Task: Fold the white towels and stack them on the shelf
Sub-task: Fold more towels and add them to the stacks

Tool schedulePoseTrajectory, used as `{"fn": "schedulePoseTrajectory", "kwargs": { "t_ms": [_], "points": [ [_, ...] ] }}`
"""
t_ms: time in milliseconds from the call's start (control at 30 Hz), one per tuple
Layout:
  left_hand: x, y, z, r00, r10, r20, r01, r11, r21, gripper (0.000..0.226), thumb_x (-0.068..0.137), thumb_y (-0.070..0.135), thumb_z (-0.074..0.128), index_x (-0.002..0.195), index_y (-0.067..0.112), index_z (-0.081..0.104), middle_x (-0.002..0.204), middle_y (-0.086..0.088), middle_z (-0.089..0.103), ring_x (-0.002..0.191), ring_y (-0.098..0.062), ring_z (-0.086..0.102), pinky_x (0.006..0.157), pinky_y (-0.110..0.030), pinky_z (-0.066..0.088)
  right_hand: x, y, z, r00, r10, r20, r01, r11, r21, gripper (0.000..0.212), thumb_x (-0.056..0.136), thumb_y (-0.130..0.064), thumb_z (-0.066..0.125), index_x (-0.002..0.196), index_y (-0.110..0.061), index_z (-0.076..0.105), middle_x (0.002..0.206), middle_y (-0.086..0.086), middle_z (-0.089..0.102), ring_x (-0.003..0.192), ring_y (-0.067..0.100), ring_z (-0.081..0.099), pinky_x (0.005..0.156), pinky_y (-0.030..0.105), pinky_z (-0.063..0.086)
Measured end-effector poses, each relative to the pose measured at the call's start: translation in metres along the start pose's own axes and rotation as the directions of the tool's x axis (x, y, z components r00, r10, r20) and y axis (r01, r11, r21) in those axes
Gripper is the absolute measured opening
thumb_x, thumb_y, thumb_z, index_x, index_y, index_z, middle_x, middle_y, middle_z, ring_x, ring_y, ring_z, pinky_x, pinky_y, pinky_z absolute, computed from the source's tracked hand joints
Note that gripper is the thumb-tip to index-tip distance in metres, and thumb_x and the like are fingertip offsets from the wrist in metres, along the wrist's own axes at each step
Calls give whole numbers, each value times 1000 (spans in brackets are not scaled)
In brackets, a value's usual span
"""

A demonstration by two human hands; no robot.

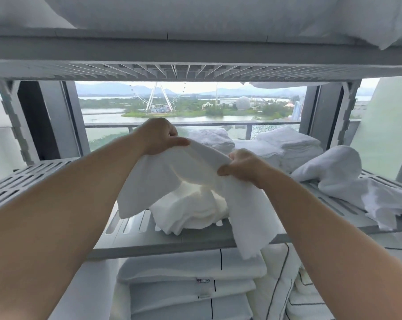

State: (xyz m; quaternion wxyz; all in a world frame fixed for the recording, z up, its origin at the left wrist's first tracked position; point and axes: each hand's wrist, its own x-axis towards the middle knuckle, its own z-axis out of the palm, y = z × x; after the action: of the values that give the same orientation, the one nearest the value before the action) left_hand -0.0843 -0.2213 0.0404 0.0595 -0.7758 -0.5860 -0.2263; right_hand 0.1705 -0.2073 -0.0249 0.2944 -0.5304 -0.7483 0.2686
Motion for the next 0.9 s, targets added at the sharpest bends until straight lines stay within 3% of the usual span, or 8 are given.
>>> {"fn": "schedulePoseTrajectory", "kwargs": {
  "t_ms": [133,233,300,400,567,700,833,900],
  "points": [
    [-6,-17,-30,922,-260,288,291,954,-69,52,77,74,65,82,24,77,78,13,73,77,-8,67,76,-31,50,-5,-12,-26,980,-71,186,10,951,310,41,72,-43,83,95,-9,76,93,18,75,73,25,70,71,39,58],
    [-10,-27,-24,901,-326,287,334,942,21,45,77,69,70,76,24,75,87,6,75,81,-13,67,81,-32,51,4,-10,-23,971,-73,229,-40,890,455,43,71,-43,85,95,-8,77,94,13,75,79,27,68,73,38,55],
    [-14,-25,-1,928,-328,176,310,943,119,35,81,60,72,73,25,71,95,-1,75,86,-18,65,81,-31,50,14,-2,-2,989,-19,147,-12,978,208,34,76,-43,82,80,-10,71,73,8,62,68,22,55,65,34,45],
    [-31,-21,46,947,-316,65,299,935,192,28,86,49,69,105,28,70,118,-4,68,111,-25,60,95,-40,51,30,18,35,998,30,-48,-38,985,-168,39,84,-39,74,60,-15,56,60,0,53,66,22,52,63,28,38],
    [-54,-21,97,939,-318,129,302,945,129,49,93,50,58,137,28,54,145,-6,47,131,-27,48,104,-44,43,39,41,51,974,70,-217,-135,945,-299,13,89,-22,59,89,-22,72,105,4,72,103,27,64,83,29,47],
    [-64,-29,102,883,-359,303,363,931,45,73,86,69,58,143,25,50,151,-6,44,133,-26,46,108,-44,40,38,35,53,950,14,-310,-137,916,-378,17,87,-21,56,95,-19,71,103,6,72,100,29,65,84,35,53],
    [-75,-31,107,754,-381,535,402,912,82,102,60,88,59,149,43,36,150,8,46,130,-20,49,112,-45,36,38,16,51,996,78,-42,-89,903,-420,41,81,-54,68,75,-13,65,80,3,66,85,25,64,72,30,49],
    [-78,-30,113,770,-371,519,343,927,153,93,67,83,56,148,40,40,142,6,55,123,-19,53,109,-42,39,36,5,50,977,141,157,-33,838,-545,55,74,-65,73,92,-12,71,95,4,68,92,24,64,81,32,50]
  ]
}}
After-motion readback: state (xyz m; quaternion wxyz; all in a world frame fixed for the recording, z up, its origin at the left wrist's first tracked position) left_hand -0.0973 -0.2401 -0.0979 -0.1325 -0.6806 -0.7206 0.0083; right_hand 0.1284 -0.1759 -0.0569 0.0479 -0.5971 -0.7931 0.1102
